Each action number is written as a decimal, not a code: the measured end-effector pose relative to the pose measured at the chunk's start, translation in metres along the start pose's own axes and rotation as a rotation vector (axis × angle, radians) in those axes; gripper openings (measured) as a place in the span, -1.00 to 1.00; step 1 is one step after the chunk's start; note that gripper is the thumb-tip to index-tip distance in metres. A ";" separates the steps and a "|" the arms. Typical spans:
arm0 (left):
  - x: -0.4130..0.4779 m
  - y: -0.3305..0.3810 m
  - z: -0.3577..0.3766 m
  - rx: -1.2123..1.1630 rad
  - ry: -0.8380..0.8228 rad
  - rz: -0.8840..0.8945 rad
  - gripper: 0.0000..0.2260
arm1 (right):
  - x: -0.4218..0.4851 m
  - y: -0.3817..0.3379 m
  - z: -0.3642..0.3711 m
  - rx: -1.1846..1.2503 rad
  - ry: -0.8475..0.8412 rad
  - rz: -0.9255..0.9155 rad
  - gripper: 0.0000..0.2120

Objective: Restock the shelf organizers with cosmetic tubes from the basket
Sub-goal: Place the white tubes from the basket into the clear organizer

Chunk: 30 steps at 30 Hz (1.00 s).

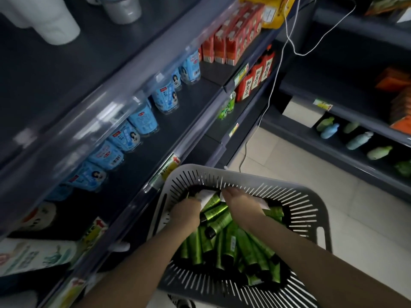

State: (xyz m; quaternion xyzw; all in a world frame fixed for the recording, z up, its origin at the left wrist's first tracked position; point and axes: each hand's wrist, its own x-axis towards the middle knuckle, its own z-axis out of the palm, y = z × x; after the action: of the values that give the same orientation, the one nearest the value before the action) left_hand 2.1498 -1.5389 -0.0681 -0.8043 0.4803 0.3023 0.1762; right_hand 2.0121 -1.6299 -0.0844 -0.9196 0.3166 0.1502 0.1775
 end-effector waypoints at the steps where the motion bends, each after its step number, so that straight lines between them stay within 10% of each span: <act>1: -0.001 -0.002 0.002 -0.061 -0.026 -0.013 -0.68 | 0.006 -0.002 0.003 -0.022 -0.015 0.001 -0.40; 18: -0.058 -0.029 -0.027 -0.827 -0.070 -0.064 -0.60 | -0.017 -0.017 -0.037 -0.183 -0.141 -0.013 -0.59; 25: -0.110 -0.024 -0.074 -1.096 0.222 0.130 -0.77 | -0.044 -0.031 -0.116 0.170 0.104 0.133 -0.91; 30: -0.157 -0.038 -0.111 -1.192 0.430 0.177 -0.76 | -0.084 -0.027 -0.170 0.685 0.332 0.277 -0.69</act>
State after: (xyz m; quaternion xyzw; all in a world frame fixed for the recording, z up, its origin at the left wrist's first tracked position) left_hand 2.1623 -1.4801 0.1186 -0.7644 0.3189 0.3628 -0.4271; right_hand 1.9940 -1.6373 0.1066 -0.7677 0.4935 -0.0921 0.3983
